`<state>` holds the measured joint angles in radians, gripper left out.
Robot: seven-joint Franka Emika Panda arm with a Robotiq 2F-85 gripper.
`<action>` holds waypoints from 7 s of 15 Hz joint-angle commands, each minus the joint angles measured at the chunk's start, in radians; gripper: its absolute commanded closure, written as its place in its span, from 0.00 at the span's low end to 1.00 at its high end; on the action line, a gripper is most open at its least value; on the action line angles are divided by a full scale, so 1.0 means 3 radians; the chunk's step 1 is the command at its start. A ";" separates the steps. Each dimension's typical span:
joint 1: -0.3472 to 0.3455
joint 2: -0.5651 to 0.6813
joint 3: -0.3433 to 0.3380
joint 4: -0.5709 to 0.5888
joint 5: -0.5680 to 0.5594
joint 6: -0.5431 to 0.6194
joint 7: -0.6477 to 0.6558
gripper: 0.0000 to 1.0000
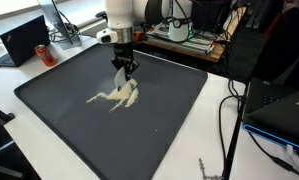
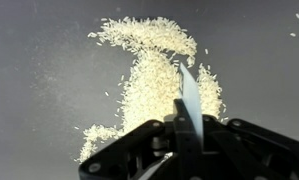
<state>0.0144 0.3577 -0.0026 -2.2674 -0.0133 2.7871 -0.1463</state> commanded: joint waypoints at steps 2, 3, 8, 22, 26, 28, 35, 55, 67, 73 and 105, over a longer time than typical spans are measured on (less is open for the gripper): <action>0.0102 0.0209 -0.0129 0.0157 -0.0216 0.0041 0.0309 0.99; 0.0132 0.0249 -0.0159 0.0191 -0.0258 0.0031 0.0362 0.99; 0.0250 0.0413 -0.0293 0.0350 -0.0397 0.0007 0.0577 0.99; 0.0219 0.0608 -0.0332 0.0580 -0.0429 -0.0289 0.0585 0.99; 0.0219 0.0611 -0.0382 0.0614 -0.0455 -0.0364 0.0614 0.99; 0.0210 0.0610 -0.0413 0.0624 -0.0459 -0.0392 0.0627 0.99; 0.0133 0.0610 -0.0454 0.0651 -0.0437 -0.0493 0.0617 0.99; 0.0339 -0.0265 -0.0587 0.0179 -0.1065 -0.0545 0.0798 0.99; 0.0653 -0.0759 -0.0023 0.0158 -0.2520 -0.1311 0.1478 0.99; 0.0602 -0.0671 0.0222 0.0230 -0.2394 -0.1283 0.1477 0.96; 0.1207 0.0549 0.0570 0.1355 -0.3980 -0.2747 0.2830 0.99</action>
<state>0.3820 0.5219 0.1629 -1.8519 -1.1621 1.9354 0.7014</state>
